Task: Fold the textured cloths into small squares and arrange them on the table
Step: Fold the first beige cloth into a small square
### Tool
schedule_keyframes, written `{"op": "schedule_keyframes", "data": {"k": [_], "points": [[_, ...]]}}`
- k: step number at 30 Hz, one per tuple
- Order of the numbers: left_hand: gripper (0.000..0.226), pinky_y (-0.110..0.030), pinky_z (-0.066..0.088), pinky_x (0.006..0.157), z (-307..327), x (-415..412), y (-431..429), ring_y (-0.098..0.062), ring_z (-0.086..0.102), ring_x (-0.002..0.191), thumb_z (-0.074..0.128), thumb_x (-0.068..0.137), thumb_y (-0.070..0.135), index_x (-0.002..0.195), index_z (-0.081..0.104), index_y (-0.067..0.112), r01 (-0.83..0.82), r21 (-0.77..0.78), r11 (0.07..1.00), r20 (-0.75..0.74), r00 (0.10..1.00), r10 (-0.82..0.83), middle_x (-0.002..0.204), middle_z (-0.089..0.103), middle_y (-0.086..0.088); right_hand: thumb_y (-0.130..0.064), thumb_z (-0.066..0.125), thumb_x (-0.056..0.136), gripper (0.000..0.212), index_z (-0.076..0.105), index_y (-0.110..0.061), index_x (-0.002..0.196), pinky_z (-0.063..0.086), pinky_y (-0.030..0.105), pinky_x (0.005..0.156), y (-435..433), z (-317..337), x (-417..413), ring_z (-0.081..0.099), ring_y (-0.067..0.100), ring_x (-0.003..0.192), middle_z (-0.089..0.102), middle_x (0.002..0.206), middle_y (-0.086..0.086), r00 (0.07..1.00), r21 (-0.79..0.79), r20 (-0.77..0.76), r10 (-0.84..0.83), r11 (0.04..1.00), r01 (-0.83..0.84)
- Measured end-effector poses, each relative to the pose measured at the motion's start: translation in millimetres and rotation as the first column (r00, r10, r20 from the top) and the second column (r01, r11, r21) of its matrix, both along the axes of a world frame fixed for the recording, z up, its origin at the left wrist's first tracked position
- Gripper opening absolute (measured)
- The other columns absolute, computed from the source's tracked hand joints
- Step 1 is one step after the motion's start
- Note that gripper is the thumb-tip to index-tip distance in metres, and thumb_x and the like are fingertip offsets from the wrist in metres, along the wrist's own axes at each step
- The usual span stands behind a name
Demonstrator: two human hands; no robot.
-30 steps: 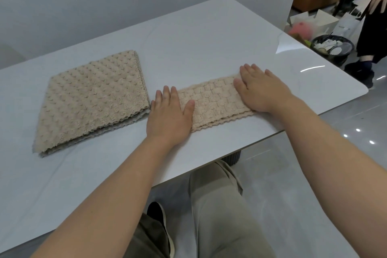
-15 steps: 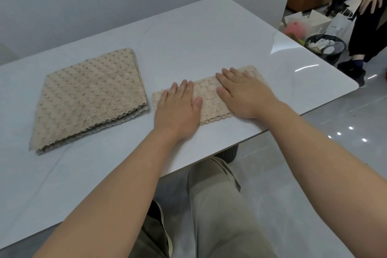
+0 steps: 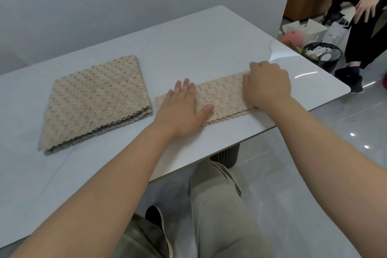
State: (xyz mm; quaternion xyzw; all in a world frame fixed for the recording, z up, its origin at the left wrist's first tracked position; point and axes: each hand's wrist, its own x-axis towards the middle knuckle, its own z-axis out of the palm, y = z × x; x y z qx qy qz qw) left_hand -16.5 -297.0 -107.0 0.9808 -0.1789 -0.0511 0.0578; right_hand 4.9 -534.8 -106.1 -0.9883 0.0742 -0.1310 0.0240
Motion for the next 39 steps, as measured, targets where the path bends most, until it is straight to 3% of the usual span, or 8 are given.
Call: {"op": "schedule_keyframes", "data": {"k": [5, 9, 14, 16, 19, 26, 30, 39], "points": [[0.095, -0.038, 0.000, 0.128, 3, 8, -8, -0.012, -0.009, 0.157, 0.029, 0.096, 0.076, 0.163, -0.003, 0.017, 0.131, -0.058, 0.990, -0.069, 0.989, -0.135, 0.171, -0.010, 0.003, -0.042, 0.034, 0.105, 0.035, 0.053, -0.014, 0.096, 0.037, 0.041, 0.078, 1, 10, 1, 0.058, 0.036, 0.102, 0.060, 0.107, 0.013, 0.982, 0.030, -0.079, -0.169, 0.985, 0.172], [0.099, -0.037, -0.002, 0.127, -13, 11, -7, -0.013, -0.008, 0.157, 0.021, 0.092, 0.082, 0.163, -0.004, 0.018, 0.143, 0.048, 0.989, -0.025, 0.990, -0.142, 0.171, -0.008, 0.002, -0.052, 0.031, 0.104, 0.046, 0.054, -0.014, 0.092, 0.037, 0.037, 0.071, 3, 11, 4, 0.051, 0.029, 0.084, 0.049, 0.081, 0.005, 0.948, 0.115, -0.243, -0.206, 0.964, 0.239], [0.101, -0.039, -0.003, 0.128, -18, 11, -8, -0.013, -0.008, 0.157, 0.016, 0.089, 0.085, 0.163, -0.004, 0.018, 0.132, 0.071, 0.989, -0.003, 0.991, -0.132, 0.171, -0.007, 0.003, -0.051, 0.039, 0.104, 0.043, 0.061, -0.014, 0.110, 0.038, 0.037, 0.072, 8, 15, 3, 0.059, 0.032, 0.099, 0.062, 0.107, 0.009, 0.935, 0.229, -0.330, -0.133, 0.949, 0.216], [0.102, -0.040, -0.002, 0.128, -18, 7, -10, -0.014, -0.009, 0.157, 0.015, 0.089, 0.085, 0.163, -0.005, 0.018, 0.129, 0.075, 0.989, -0.005, 0.992, -0.129, 0.171, -0.007, 0.002, -0.047, 0.042, 0.104, 0.040, 0.061, -0.012, 0.113, 0.038, 0.038, 0.073, 8, 22, 1, 0.061, 0.033, 0.106, 0.064, 0.117, 0.011, 0.947, 0.299, -0.299, -0.116, 0.931, 0.209], [0.103, -0.042, -0.002, 0.128, -18, -4, -15, -0.015, -0.010, 0.157, 0.013, 0.089, 0.086, 0.163, -0.006, 0.017, 0.100, 0.070, 0.993, -0.009, 0.995, -0.099, 0.171, -0.008, 0.002, -0.047, 0.041, 0.105, 0.040, 0.058, -0.013, 0.114, 0.038, 0.039, 0.072, 7, 39, -1, 0.059, 0.033, 0.101, 0.062, 0.112, 0.012, 0.972, 0.351, -0.214, -0.098, 0.921, 0.170], [0.103, -0.041, -0.008, 0.127, -15, -58, -34, -0.014, -0.020, 0.155, 0.007, 0.087, 0.086, 0.161, -0.013, 0.017, 0.008, -0.013, 1.000, -0.091, 0.996, -0.009, 0.169, -0.017, 0.003, -0.057, 0.044, 0.100, 0.040, 0.049, -0.018, 0.098, 0.038, 0.040, 0.071, 4, 65, -14, 0.055, 0.030, 0.087, 0.056, 0.095, 0.006, 0.990, 0.235, -0.132, 0.049, 0.972, -0.017], [0.099, -0.041, -0.004, 0.128, 2, -58, -35, -0.017, -0.012, 0.157, 0.008, 0.090, 0.082, 0.162, -0.007, 0.016, -0.033, -0.078, 0.996, -0.177, 0.984, 0.019, 0.171, -0.009, 0.001, -0.060, 0.046, 0.099, 0.042, 0.049, -0.018, 0.096, 0.039, 0.040, 0.068, 5, 65, -19, 0.056, 0.030, 0.085, 0.055, 0.092, 0.006, 0.990, 0.209, -0.124, 0.066, 0.977, -0.039], [0.104, -0.043, -0.002, 0.128, -3, -35, -34, -0.018, -0.011, 0.157, 0.026, 0.091, 0.082, 0.162, -0.008, 0.015, 0.108, -0.014, 0.994, -0.120, 0.987, -0.109, 0.171, -0.011, 0.000, -0.061, 0.046, 0.098, 0.043, 0.050, -0.018, 0.099, 0.038, 0.038, 0.064, 8, 58, -31, 0.057, 0.029, 0.080, 0.059, 0.092, 0.006, 0.995, 0.239, -0.085, 0.054, 0.970, -0.033]]}}
